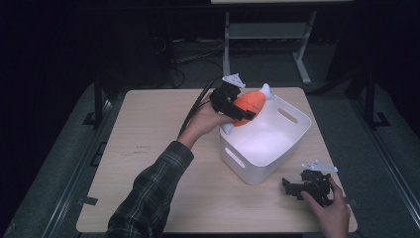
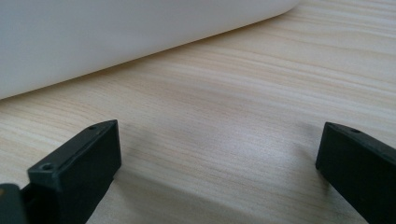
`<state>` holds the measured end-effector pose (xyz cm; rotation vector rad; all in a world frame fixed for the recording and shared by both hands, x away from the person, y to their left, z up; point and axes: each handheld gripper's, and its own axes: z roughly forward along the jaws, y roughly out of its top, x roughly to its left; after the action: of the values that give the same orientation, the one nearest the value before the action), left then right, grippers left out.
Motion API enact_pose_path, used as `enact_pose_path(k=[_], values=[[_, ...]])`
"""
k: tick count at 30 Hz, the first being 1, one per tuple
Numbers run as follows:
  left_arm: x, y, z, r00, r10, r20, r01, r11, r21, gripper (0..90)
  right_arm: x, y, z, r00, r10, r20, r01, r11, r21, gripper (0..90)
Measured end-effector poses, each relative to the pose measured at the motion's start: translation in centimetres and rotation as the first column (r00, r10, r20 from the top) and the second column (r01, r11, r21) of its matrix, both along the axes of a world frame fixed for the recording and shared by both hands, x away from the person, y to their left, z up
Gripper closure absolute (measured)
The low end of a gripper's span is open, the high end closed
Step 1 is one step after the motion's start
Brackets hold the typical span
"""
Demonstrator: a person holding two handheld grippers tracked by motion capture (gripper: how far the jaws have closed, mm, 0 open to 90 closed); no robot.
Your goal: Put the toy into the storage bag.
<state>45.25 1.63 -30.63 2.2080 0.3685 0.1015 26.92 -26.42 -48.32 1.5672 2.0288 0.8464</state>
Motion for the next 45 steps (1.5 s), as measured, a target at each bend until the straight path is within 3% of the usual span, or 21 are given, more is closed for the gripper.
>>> enact_pose_path(k=[9, 19, 27, 45], values=[[0.5, -1.1, -1.4, 0.9999, -0.01, -0.011, 0.01, 0.9998, 0.016, 37.8, 0.0, 0.0, 0.0, 1.0, 0.001, 0.002, -0.001, 1.0, 0.0, 0.0], [0.5, -1.5, -1.9, 0.9998, -0.019, -0.009, 0.019, 0.9994, 0.03, 35.6, 0.0, 0.0, 0.0, 1.0, 0.0, 0.0, 0.0, 1.0, 0.001, 0.0], [0.4, -1.6, -1.9, 0.9997, -0.023, 0.005, 0.022, 0.9985, 0.051, 34.3, 0.0, 0.0, 0.0, 1.0, 0.0, 0.0, 0.0, 1.0, 0.001, 0.0], [0.1, -0.5, -0.9, 0.9999, -0.005, 0.01, 0.005, 0.9996, 0.029, 32.4, 0.0, 0.0, 0.0, 1.0, -0.001, 0.001, 0.001, 1.0, 0.001, 0.0]])
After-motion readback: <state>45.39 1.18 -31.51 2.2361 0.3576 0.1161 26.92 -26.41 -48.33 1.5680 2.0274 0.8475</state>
